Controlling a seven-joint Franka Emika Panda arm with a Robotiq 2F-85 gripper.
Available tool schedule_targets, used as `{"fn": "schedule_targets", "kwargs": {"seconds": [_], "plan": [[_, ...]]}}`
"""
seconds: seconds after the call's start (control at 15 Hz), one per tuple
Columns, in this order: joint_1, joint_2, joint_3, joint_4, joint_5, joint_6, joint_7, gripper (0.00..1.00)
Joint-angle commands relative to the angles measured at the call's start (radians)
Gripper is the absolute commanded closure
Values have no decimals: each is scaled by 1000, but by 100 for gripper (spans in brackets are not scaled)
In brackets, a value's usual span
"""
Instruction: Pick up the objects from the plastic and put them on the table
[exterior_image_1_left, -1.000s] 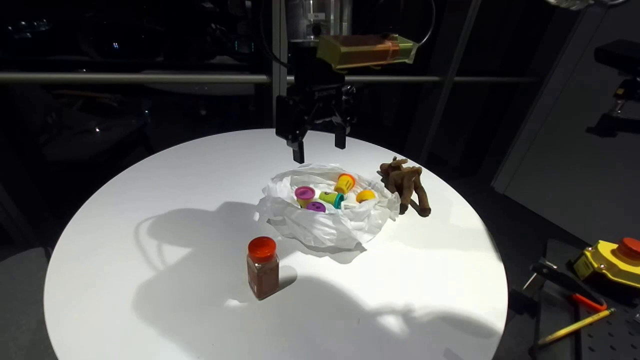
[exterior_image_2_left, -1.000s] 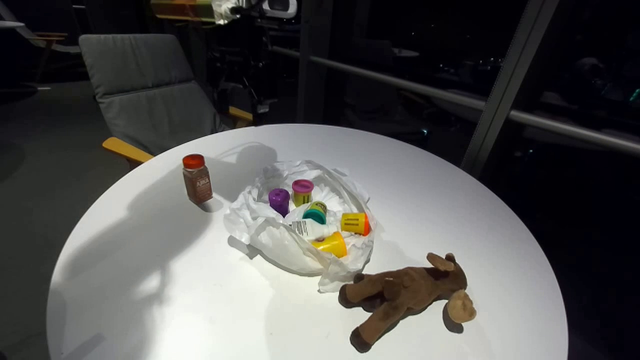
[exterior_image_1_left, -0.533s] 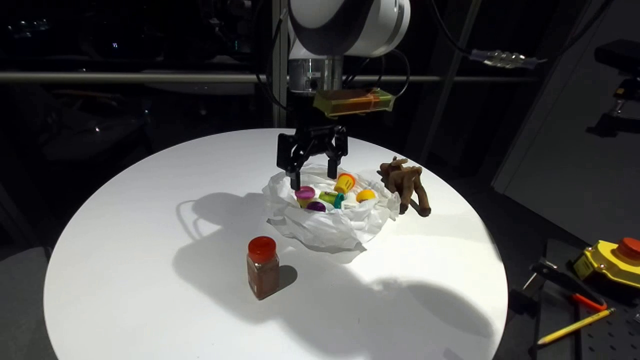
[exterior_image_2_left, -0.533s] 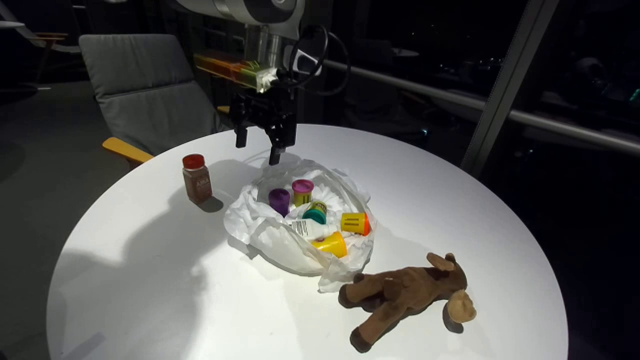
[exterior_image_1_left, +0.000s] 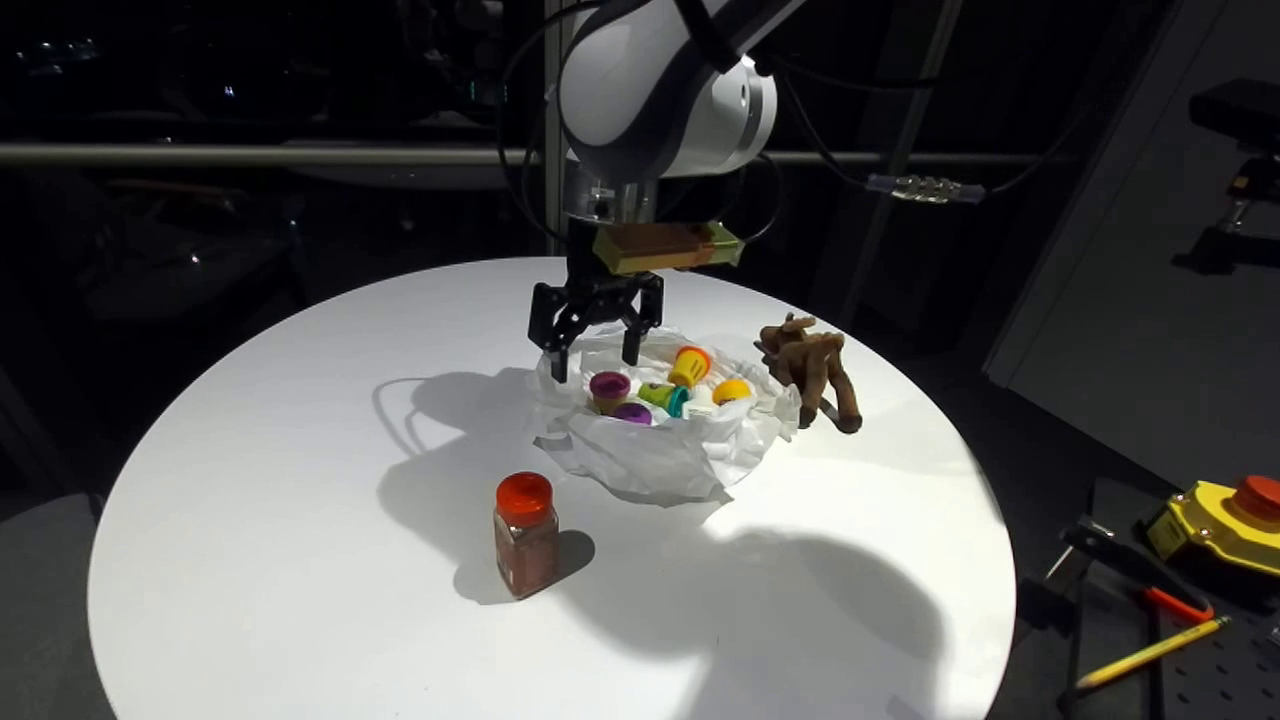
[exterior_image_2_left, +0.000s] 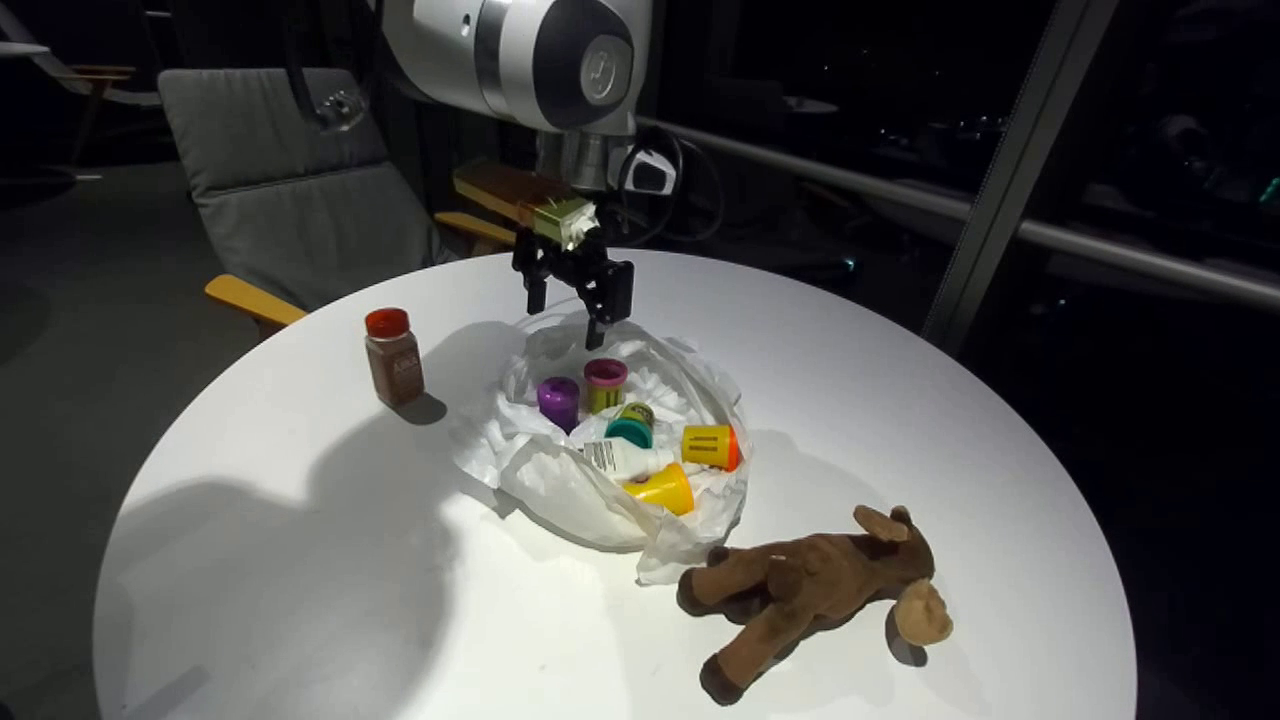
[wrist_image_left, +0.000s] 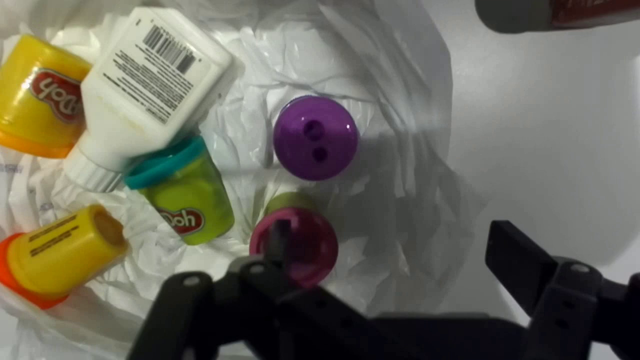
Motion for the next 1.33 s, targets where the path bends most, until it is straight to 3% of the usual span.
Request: {"fn": "schedule_targets", "kwargs": {"seconds": [0.0,0.67,1.27], "plan": [[28,54,-46,71,-21,37,50,0],[58,147,-133,164,-53,-2,170,0],[58,204,-136,224,-53,-58,205,0]]}}
